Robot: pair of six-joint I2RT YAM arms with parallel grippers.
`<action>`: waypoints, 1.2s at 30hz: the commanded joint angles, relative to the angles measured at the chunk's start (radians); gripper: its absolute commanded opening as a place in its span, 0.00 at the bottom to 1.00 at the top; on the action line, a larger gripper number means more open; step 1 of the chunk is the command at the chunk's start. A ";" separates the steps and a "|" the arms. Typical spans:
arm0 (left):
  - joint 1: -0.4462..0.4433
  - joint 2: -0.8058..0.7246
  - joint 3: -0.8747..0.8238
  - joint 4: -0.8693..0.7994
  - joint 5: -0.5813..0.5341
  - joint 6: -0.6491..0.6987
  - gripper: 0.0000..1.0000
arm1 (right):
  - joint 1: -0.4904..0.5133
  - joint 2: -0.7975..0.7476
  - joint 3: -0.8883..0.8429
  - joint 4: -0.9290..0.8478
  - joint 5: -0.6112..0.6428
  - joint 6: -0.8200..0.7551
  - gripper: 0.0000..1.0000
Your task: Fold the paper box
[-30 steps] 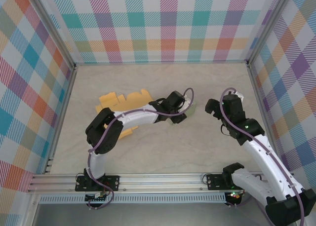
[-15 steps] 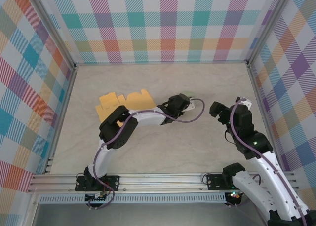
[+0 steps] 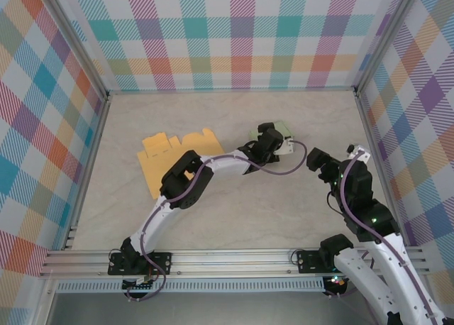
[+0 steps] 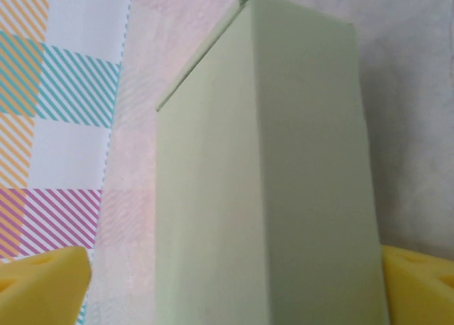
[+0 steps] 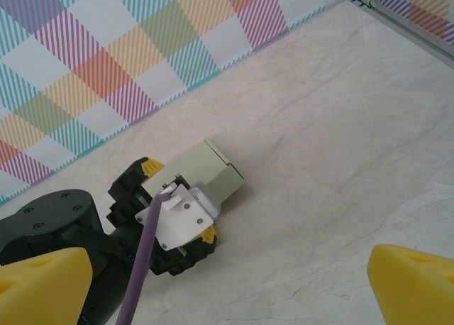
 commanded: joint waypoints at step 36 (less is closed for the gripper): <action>0.425 -1.598 -1.145 -0.516 -0.216 -1.546 1.00 | 0.079 0.801 0.261 0.355 -0.507 -0.105 1.00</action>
